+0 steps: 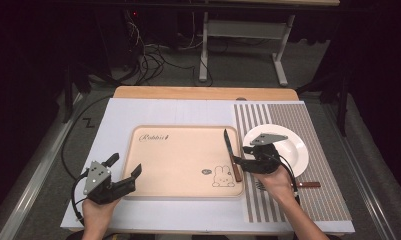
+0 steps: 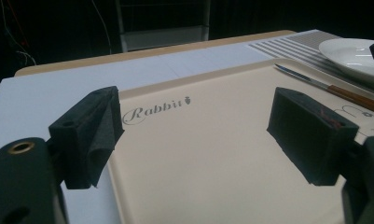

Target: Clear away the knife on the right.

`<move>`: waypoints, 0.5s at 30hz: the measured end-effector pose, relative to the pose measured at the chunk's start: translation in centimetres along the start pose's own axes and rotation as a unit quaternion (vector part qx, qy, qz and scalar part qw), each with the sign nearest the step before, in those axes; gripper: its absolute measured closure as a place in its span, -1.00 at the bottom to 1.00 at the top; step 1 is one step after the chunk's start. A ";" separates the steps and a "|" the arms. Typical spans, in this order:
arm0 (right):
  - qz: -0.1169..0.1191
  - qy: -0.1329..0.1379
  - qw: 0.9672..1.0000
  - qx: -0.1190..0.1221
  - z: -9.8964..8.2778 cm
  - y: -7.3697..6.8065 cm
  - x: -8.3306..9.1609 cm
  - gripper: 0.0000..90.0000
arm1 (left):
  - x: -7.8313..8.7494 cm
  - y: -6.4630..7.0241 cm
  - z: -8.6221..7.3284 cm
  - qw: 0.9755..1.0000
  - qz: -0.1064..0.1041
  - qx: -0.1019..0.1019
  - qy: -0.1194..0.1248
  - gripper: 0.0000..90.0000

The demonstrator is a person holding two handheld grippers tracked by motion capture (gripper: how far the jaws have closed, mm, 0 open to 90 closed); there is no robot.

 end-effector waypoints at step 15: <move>-0.022 0.075 0.997 -0.006 -2.0 1.1 4.0 -0.18 | -0.1 0.5 0.0 1.000 -0.001 -0.009 -0.001 -0.59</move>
Point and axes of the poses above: each handheld gripper's, and its own axes: x roughly backward along the jaws, z roughly out of its top, y roughly to its right, the point moved 3 cm from there along -x, roughly forward along the jaws, and after that the axes turned 5 degrees about z, right-handed, at the moved point
